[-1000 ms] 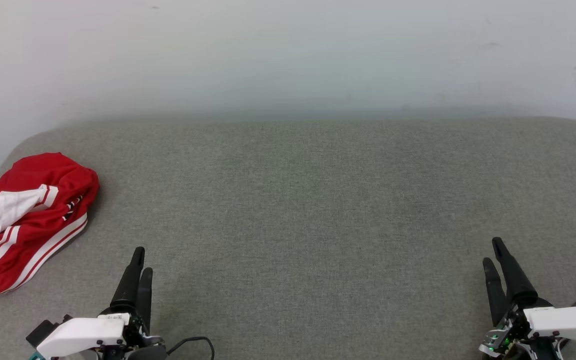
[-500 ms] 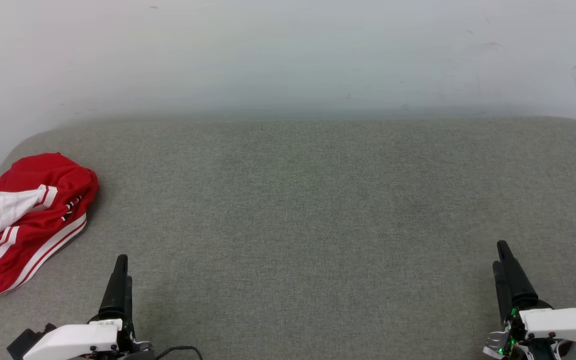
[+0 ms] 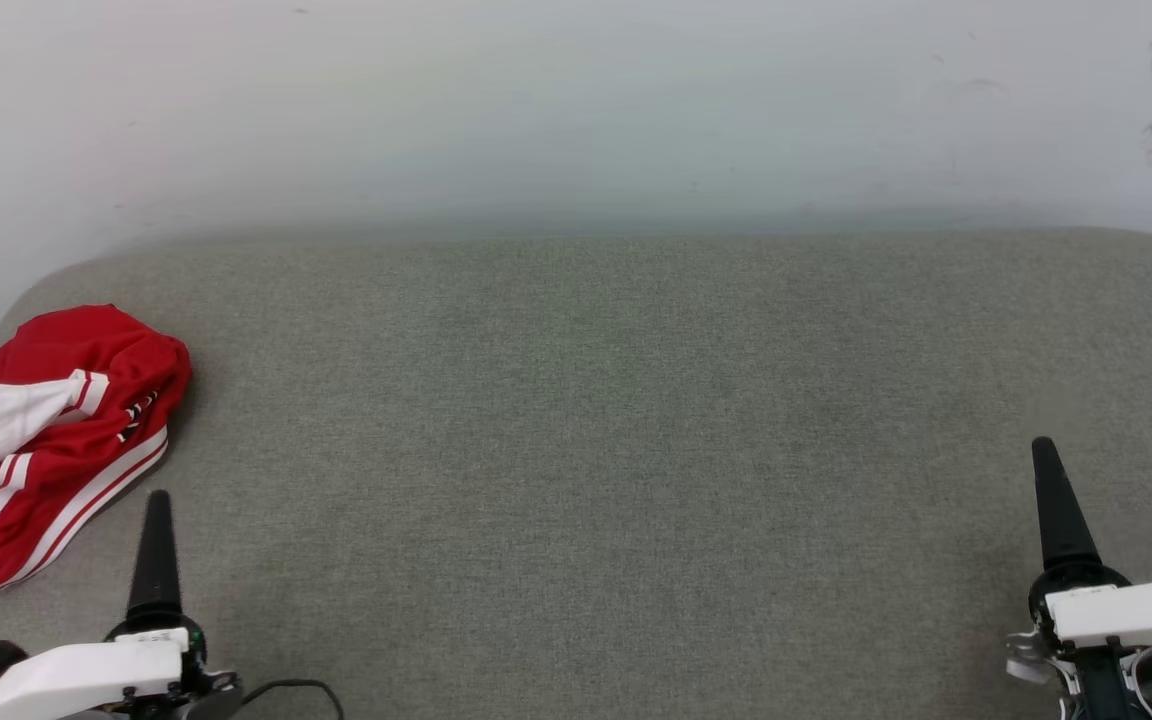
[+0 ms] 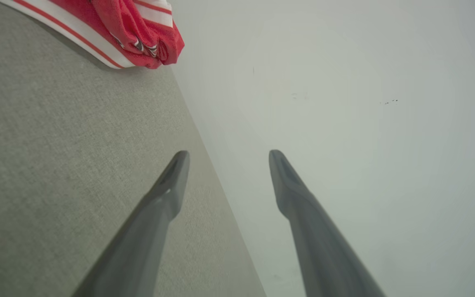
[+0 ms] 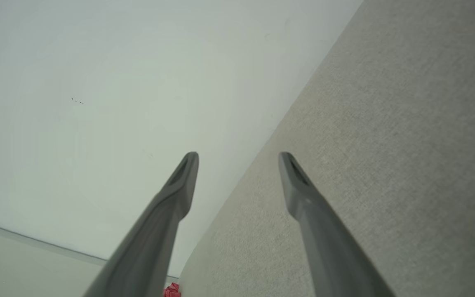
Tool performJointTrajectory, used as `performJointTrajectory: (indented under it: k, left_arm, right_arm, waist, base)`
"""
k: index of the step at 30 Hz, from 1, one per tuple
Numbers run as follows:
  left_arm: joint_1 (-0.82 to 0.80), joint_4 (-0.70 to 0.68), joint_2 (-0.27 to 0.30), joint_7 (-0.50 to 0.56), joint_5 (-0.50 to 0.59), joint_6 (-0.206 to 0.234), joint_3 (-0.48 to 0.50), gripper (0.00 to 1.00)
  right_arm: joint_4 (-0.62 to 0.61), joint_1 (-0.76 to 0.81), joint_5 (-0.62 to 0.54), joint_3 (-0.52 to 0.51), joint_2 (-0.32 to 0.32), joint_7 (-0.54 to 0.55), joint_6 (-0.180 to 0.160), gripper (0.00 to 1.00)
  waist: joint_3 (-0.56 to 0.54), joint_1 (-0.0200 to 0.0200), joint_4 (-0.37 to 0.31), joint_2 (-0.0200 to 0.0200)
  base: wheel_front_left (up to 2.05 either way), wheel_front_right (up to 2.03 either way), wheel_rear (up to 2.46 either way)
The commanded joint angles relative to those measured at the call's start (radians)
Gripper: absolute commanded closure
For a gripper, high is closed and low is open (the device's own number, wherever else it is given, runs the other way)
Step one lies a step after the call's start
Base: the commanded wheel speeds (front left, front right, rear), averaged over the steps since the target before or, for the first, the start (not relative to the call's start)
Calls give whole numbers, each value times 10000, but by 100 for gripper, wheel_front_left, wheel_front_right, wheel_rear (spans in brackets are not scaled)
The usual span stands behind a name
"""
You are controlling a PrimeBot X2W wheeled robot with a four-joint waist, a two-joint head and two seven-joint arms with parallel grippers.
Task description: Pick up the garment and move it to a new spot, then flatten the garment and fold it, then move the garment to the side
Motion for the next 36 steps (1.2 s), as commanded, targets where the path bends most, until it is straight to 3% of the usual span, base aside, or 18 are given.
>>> performJointTrajectory:
  k: [1,6,13,22,36]
  left_arm:
    - [-114,-224,28,-107,345,-19,247,0]
    - [-262,-520,29,-281,1350,4,629,0]
    - [-180,-1547,31,-501,2865,30,349,0]
    - [158,-2768,32,-771,5175,377,-584,0]
    - [591,-3206,93,-1154,8743,1183,-2441,0]
  right_arm:
    - [-321,-385,-544,-53,-6,-97,1,0]
    - [-933,-458,-2239,-121,-5,-272,1,0]
    - [-1746,-540,-4398,95,-4,-504,1,0]
    - [-2475,-454,-6951,781,-2,-766,0,0]
    - [-2497,-176,-9563,1263,1,-1146,0,0]
  waist:
    - [9,0,-8,0]
    - [34,0,-32,0]
    - [97,0,-44,0]
    - [172,0,-76,0]
    - [255,0,-87,0]
  base:
    - [0,0,0]
    - [0,0,0]
    - [0,0,0]
    - [0,0,0]
    - [0,0,0]
